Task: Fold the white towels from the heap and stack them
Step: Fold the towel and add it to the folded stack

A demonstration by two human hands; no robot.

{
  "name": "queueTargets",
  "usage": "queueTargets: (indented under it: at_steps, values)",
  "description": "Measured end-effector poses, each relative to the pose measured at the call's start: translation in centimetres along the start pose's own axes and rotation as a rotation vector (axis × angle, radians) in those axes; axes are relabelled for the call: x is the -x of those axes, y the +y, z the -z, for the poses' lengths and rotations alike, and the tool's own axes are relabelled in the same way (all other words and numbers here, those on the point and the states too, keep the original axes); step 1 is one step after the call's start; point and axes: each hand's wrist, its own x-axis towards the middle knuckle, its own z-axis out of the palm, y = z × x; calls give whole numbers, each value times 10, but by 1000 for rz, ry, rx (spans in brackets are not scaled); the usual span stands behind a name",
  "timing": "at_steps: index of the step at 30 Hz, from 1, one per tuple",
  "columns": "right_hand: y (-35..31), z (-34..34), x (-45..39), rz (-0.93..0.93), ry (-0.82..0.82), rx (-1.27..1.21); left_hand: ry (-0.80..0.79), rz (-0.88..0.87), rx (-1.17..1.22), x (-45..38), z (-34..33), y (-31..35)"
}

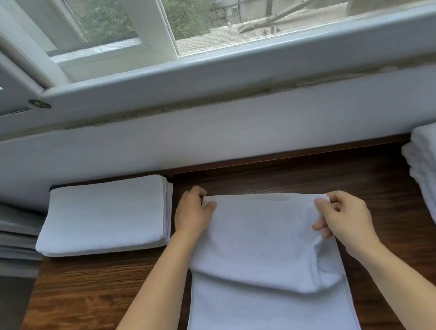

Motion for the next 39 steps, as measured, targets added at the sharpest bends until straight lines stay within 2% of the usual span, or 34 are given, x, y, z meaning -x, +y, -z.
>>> queueTargets:
  at_steps: [5,10,14,16,24,26,30,36,39]
  values:
    - [-2,10,-6,-48,-8,-63,12,71,140,3,1,1]
    - [-17,37,1,-53,-76,-177,-78,159,461,24,41,12]
    - [-46,74,18,104,-217,-175,-65,110,726,58,92,27]
    - [-68,91,31,187,-236,-168,-40,64,762,73,119,36]
    - [-146,125,73,469,-120,-350,76,-101,795,122,206,92]
    - [-166,133,82,535,-94,-347,134,-147,797,130,224,105]
    - [-203,148,98,690,58,-305,265,-246,819,141,256,130]
    - [-244,169,114,803,228,-328,363,-326,835,148,290,163]
    - [-256,176,123,814,195,-338,380,-330,840,152,297,171]
